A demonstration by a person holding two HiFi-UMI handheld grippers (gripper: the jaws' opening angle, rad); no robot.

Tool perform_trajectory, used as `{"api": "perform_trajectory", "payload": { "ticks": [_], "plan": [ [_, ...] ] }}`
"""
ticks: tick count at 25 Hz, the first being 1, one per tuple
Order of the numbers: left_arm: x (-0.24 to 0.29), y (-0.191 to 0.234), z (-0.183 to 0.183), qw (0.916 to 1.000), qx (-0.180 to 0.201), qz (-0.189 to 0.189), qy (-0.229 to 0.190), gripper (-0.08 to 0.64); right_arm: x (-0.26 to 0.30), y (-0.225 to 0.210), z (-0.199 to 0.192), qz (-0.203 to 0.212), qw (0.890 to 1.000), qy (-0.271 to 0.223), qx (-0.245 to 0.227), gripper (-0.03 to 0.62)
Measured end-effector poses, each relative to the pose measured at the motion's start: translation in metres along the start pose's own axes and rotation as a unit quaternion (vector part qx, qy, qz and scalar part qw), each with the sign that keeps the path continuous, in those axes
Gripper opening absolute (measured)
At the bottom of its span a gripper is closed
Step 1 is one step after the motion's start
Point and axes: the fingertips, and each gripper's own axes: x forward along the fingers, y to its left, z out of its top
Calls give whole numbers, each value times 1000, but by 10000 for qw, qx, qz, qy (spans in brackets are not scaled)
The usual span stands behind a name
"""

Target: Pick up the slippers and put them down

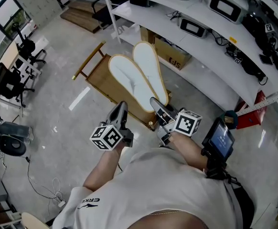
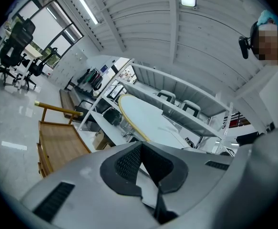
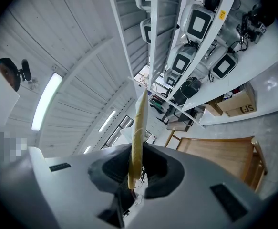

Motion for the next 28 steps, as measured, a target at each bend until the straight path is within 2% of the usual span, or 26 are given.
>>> {"api": "perform_trajectory", "payload": {
  "ticks": [12, 20, 28],
  "plan": [
    [-21, 11, 4, 9998, -31, 88, -146, 3, 10, 11, -29, 9, 9998, 192, 6, 63],
    [-78, 45, 17, 9986, -108, 403, -333, 3, 41, 41, -67, 188, 9992, 356, -1, 63],
    [-141, 75, 24, 9967, -150, 690, -395, 3, 62, 70, -121, 307, 9977, 591, 158, 63]
  ]
}}
